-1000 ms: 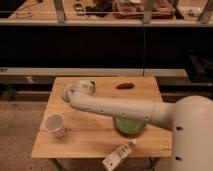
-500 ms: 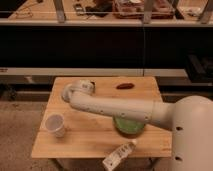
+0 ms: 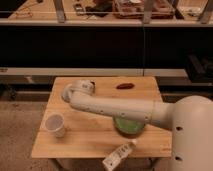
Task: Pick up the ceramic cup
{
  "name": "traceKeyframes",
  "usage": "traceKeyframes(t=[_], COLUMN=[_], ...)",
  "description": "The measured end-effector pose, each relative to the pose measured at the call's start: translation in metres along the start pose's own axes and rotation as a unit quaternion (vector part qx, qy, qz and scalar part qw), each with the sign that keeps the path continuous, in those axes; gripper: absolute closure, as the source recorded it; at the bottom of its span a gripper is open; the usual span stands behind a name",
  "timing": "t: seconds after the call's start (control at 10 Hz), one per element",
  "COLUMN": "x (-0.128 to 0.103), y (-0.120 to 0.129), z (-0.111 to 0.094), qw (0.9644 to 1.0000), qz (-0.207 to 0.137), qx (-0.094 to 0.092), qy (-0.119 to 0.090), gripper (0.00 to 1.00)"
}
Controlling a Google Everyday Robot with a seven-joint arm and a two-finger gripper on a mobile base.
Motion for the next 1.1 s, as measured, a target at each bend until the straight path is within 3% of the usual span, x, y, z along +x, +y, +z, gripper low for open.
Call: traceKeyframes(t=[0.4, 0.7, 1.0, 1.1], x=[0.000, -0.004, 0.001, 0.005], y=[-0.001, -0.002, -0.005, -0.005], z=[0.000, 0.006, 0.022, 0.025], qw=[1.0000, 0.9994, 0.9929, 0.9883], qz=[0.003, 0.023, 0.057, 0.062], qx=[0.002, 0.026, 0.101, 0.133], qy=[0.000, -0.005, -0.029, -0.041], gripper=[0.70, 0.70, 0.70, 0.70])
